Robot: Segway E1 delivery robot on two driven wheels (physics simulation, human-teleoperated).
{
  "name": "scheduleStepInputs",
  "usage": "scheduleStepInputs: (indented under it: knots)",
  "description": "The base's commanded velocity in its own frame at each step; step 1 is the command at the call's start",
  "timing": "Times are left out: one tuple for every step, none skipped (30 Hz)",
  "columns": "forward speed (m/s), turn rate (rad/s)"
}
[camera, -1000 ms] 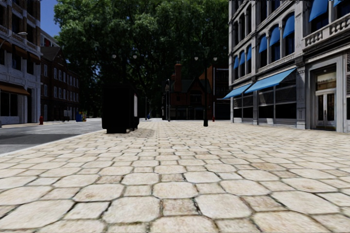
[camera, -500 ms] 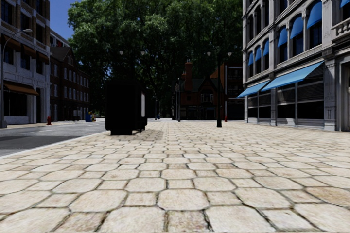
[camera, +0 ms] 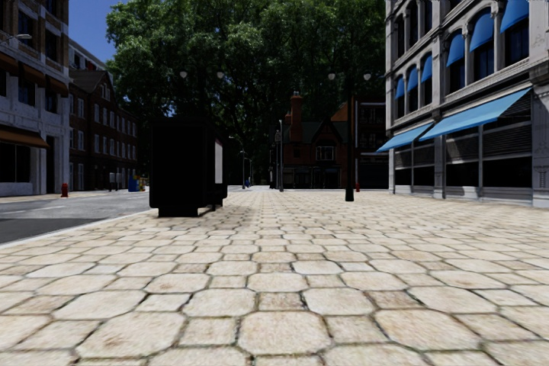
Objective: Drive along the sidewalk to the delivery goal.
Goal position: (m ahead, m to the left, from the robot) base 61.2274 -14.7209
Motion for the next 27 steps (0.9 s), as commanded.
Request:
scheduleStepInputs:
  knots:
    - [2.0,0.0]
    - [2.0,0.0]
    - [2.0,0.0]
    - [2.0,0.0]
    - [2.0,0.0]
    - [2.0,0.0]
    - [2.0,0.0]
    - [2.0,0.0]
    - [2.0,0.0]
    - [2.0,0.0]
    - [2.0,0.0]
    - [2.0,0.0]
    - [2.0,0.0]
    - [2.0,0.0]
    - [2.0,0.0]
    - [2.0,0.0]
    - [2.0,0.0]
    - [2.0,0.0]
    - [2.0,0.0]
    - [2.0,0.0]
    - [2.0,0.0]
    - [2.0,0.0]
    - [2.0,0.0]
    - [2.0,0.0]
    - [2.0,0.0]
    - [2.0,0.0]
    - [2.0,0.0]
